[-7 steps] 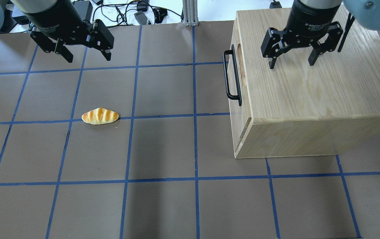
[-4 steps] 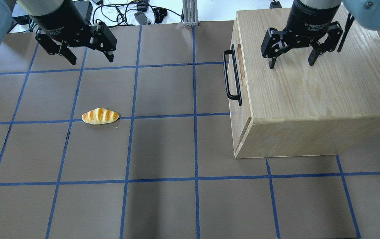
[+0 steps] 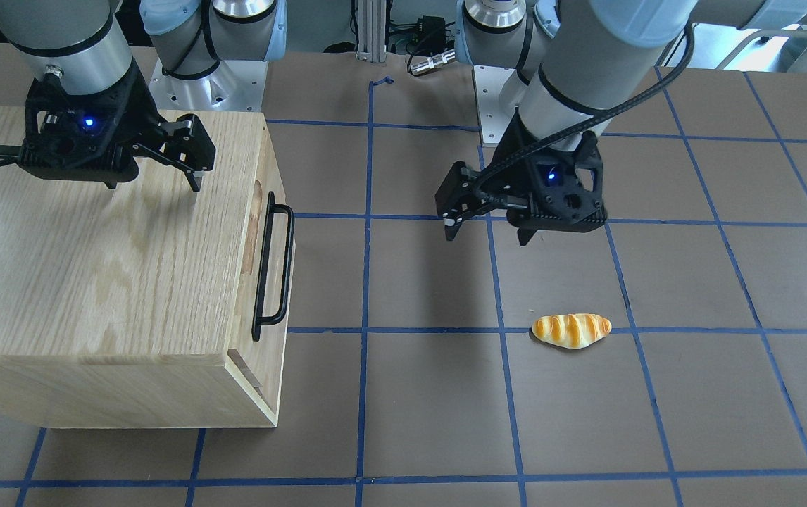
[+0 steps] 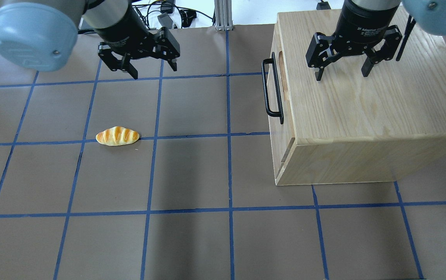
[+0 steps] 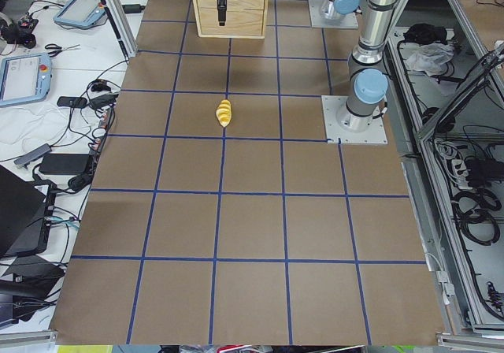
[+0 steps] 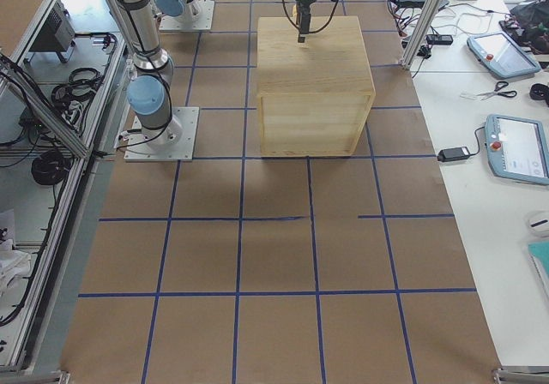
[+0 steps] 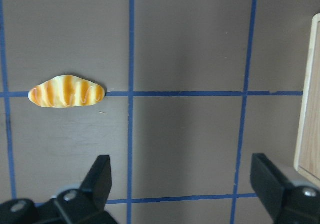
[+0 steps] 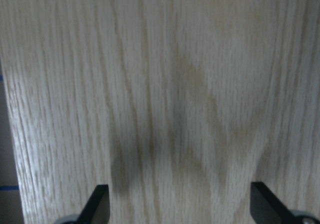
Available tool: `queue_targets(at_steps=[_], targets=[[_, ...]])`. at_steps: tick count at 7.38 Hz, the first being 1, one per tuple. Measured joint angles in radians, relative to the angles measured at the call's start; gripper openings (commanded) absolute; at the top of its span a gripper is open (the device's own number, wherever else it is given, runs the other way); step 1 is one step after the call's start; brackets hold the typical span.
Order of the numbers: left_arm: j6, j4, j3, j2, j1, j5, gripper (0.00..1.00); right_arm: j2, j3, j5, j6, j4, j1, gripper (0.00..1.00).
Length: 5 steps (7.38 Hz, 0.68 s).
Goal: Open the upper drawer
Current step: 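Reach the open left gripper around the black drawer handle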
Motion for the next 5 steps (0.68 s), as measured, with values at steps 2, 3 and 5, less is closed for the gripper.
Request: queue_targets(at_steps=[2,3,5], targets=[[-0.123,0.128,-0.010,-0.065,-0.091,-0.067,1.00,0.000,0.000,0.000,0.000,0.000,0.000,1.00],[-0.164,0.170,-0.012,-0.087,-0.128,-0.118,1.00,0.000,0.000,0.000,0.000,0.000,0.000,1.00],[-0.206,0.218,-0.014,-0.123,-0.180,-0.193,1.00,0.000,0.000,0.000,-0.001,0.000,0.000,1.00]])
